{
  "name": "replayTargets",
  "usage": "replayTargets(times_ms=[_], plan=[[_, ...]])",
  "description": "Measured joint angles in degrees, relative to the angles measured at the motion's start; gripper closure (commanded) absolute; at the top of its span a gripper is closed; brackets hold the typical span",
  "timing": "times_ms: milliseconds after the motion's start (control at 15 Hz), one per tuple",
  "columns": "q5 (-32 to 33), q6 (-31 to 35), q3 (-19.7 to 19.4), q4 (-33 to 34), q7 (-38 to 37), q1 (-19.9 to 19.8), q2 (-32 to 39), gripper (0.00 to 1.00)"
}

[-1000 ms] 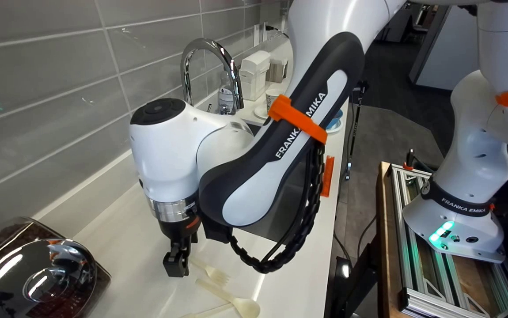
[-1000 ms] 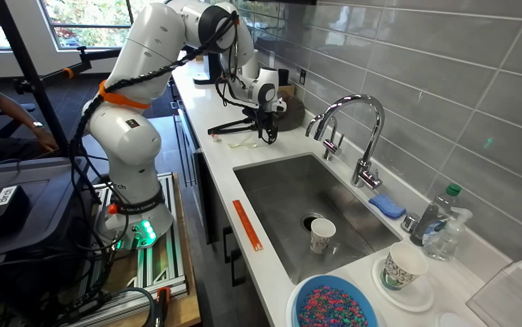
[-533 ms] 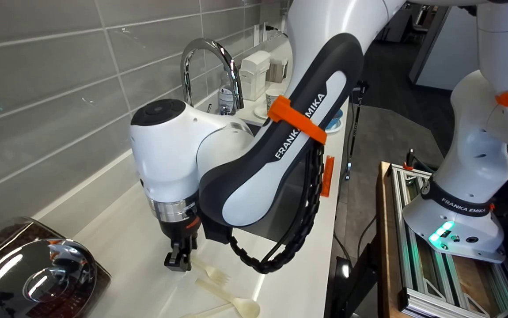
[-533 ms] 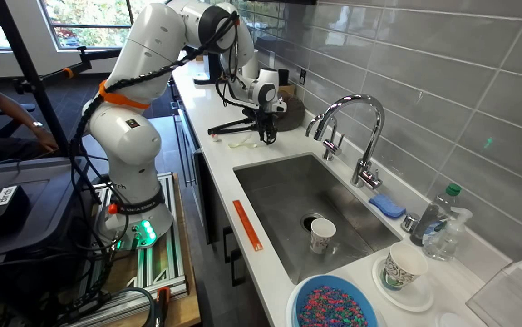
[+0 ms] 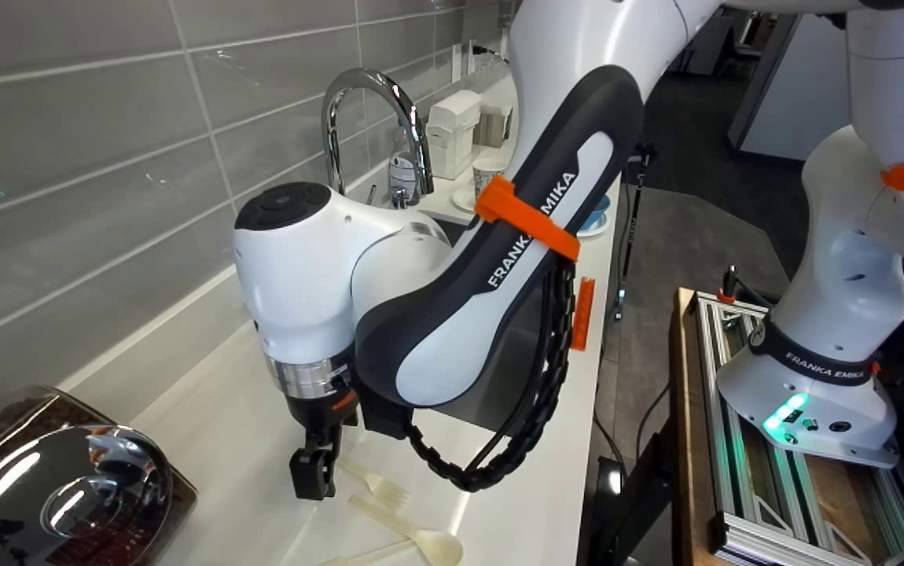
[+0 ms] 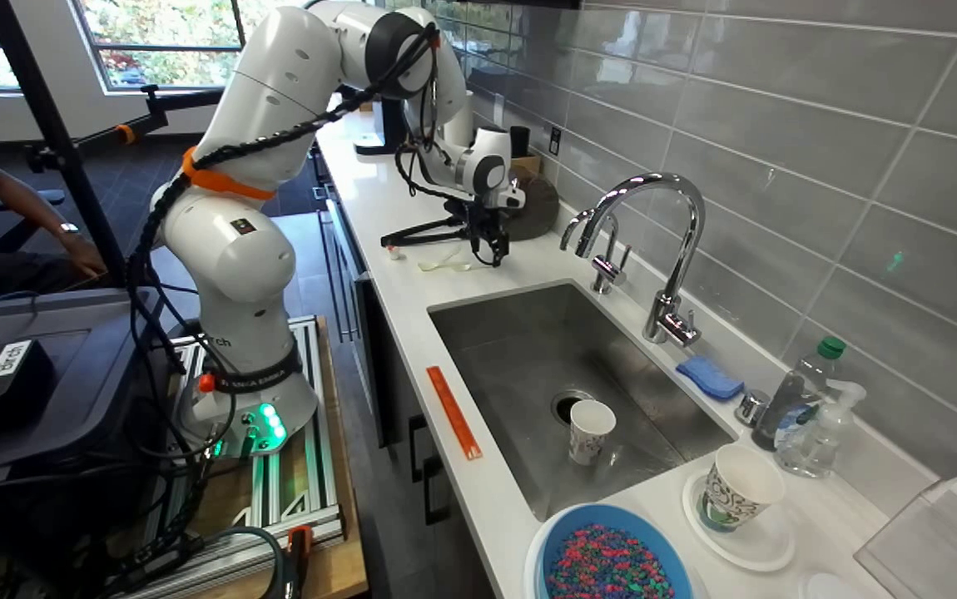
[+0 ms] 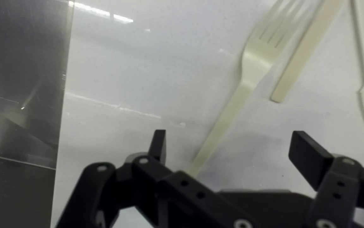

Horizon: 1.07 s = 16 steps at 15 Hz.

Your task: Move the fork to the right

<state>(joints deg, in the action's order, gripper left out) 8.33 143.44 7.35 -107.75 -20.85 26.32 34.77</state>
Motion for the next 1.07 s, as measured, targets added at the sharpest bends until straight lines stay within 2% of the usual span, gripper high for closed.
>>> replayTargets(times_ms=[67,133,200,333,800,933,1067], plan=[[0.00,0.00,0.00,0.00,-0.11,0.00,0.12,0.18],[-0.02,0.00,0.00,0.00,-0.25,0.00,0.23,0.14],[-0.04,0.00,0.00,0.00,-0.35,0.00,0.34,0.18],[-0.09,0.00,0.00,0.00,-0.51,0.00,0.53,0.40],[-0.09,0.00,0.00,0.00,-0.70,0.00,0.80,0.95],[-0.09,0.12,-0.01,0.00,-0.82,0.00,0.80,1.00],[-0.09,0.69,-0.09,0.00,-0.98,0.01,0.80,0.97]])
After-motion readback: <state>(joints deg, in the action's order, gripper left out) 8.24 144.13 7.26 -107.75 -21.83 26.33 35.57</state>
